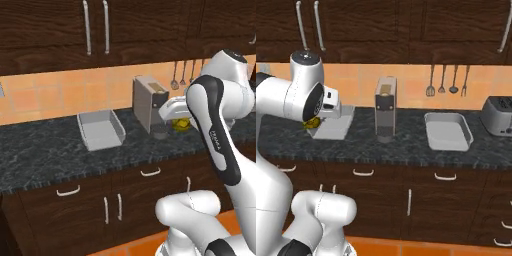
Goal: Place one lemon and one chicken drumstick in each tupperware on the nearby counter, to pack two identical lunches.
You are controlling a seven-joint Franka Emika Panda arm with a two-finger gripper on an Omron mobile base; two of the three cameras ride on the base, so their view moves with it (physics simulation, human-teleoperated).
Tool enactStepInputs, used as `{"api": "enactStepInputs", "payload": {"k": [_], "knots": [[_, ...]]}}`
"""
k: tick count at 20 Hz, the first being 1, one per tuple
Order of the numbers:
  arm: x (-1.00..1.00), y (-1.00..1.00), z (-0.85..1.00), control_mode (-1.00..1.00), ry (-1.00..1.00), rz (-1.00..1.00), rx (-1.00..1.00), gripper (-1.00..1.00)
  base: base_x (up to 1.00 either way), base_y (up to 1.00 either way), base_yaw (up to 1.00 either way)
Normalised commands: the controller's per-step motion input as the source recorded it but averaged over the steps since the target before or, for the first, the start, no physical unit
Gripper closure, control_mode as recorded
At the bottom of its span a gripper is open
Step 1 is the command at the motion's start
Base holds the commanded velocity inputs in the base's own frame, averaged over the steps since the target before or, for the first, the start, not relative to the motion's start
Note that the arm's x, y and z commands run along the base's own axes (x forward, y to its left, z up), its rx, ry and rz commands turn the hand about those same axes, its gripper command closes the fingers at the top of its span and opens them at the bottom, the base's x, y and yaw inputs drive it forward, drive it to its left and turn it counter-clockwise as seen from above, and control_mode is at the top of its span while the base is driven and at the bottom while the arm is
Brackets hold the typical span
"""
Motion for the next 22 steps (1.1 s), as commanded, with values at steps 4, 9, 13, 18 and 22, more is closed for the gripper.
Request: {"api": "enactStepInputs", "payload": {"k": [4, 9, 13, 18, 22], "knots": [[0.00, 0.00, 0.00, 1.00, 0.00, 0.00, 0.00, 1.00, 0.45, 0.94, -0.10], [0.46, 0.08, -0.35, -1.00, 0.00, -0.06, 0.00, 1.00, 0.23, 0.31, -0.04], [0.81, 0.00, -0.88, -1.00, 0.00, -0.04, 0.01, 1.00, 0.00, 0.00, 0.00], [1.00, 0.00, -0.88, -1.00, -0.02, 0.00, 0.08, 1.00, 0.00, 0.00, 0.00], [0.82, 0.03, -0.15, -1.00, -0.04, 0.00, 0.01, 1.00, 0.00, 0.00, 0.00]]}}
